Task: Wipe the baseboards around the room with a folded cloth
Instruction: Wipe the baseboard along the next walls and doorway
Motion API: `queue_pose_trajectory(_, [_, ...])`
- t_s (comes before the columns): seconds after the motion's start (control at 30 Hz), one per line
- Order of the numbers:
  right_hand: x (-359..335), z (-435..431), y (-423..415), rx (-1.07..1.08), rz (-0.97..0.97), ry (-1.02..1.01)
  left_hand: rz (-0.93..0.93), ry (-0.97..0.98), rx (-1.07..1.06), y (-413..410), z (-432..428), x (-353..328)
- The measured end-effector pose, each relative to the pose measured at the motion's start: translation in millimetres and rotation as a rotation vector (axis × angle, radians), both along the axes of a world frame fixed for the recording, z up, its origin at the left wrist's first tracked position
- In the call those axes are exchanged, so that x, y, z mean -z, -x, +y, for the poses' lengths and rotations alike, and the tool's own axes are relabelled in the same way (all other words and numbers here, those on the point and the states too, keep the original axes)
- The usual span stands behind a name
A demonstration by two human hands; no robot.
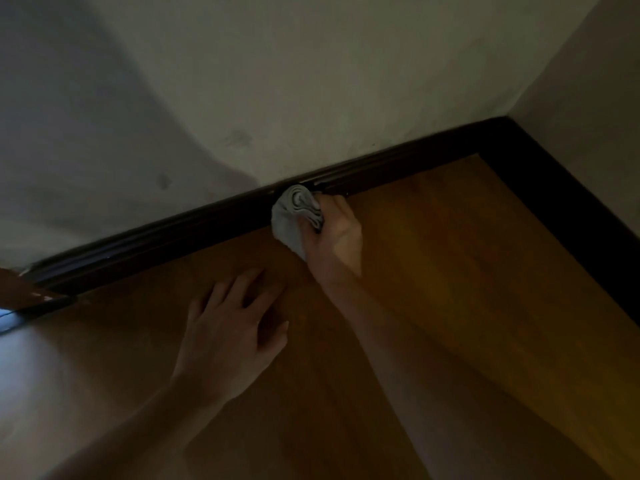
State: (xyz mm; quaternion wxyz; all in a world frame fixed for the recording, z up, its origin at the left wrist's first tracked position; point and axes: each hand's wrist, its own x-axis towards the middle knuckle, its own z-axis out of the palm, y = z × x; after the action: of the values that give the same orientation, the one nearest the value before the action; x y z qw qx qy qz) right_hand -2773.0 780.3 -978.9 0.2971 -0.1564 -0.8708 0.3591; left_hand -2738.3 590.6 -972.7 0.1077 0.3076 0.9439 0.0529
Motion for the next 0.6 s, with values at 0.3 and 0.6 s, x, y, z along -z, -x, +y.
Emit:
queue_pose_trajectory(0.3, [-1.0,94.4,0.7,0.341,-0.03,-0.007,-0.015,-0.154,0.246,26.6,66.8,16.0])
queue_pose_trajectory(0.6, [-0.3,106.2,0.7,0.295,-0.056,0.018,-0.079,-0.248,0.223,28.9,73.4,17.6])
